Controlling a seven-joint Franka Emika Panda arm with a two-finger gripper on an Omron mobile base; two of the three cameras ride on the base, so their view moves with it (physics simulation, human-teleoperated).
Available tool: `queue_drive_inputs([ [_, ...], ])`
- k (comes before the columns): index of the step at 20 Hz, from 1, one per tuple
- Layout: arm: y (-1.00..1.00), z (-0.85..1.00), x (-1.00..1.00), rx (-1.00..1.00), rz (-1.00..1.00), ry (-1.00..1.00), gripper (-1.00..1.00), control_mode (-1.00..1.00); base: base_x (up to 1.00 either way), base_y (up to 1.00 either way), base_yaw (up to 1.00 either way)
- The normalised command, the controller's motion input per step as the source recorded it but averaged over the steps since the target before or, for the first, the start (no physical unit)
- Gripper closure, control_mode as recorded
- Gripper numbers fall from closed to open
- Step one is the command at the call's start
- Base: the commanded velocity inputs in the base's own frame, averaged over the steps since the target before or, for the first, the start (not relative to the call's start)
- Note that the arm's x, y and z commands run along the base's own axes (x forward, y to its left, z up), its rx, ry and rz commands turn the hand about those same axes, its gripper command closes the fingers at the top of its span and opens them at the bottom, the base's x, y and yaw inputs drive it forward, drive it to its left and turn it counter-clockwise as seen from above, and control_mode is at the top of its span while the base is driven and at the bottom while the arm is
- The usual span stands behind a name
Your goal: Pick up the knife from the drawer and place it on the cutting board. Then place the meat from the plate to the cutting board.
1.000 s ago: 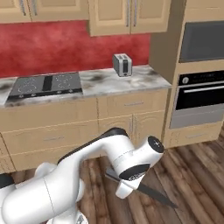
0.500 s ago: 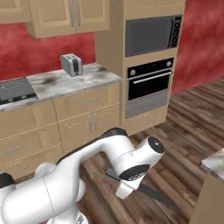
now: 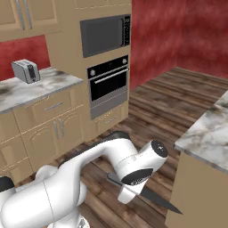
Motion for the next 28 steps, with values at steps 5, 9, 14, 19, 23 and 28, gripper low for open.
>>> queue_drive_inputs([
  [5,0.0,0.0,0.0,0.0,0.0,0.0,1.0,1.0,0.14,0.21,-0.44],
  [9,0.0,0.0,0.0,0.0,0.0,0.0,1.0,1.0,0.14,0.0,-0.5],
  [14,0.0,0.0,0.0,0.0,0.0,0.0,1.0,1.0,0.14,0.0,-0.51],
  [19,0.0,0.0,0.0,0.0,0.0,0.0,1.0,1.0,0.14,0.0,-0.52],
  [23,0.0,0.0,0.0,0.0,0.0,0.0,1.0,1.0,0.19,0.0,-0.52],
  [28,0.0,0.0,0.0,0.0,0.0,0.0,1.0,1.0,0.29,-0.09,-0.48],
])
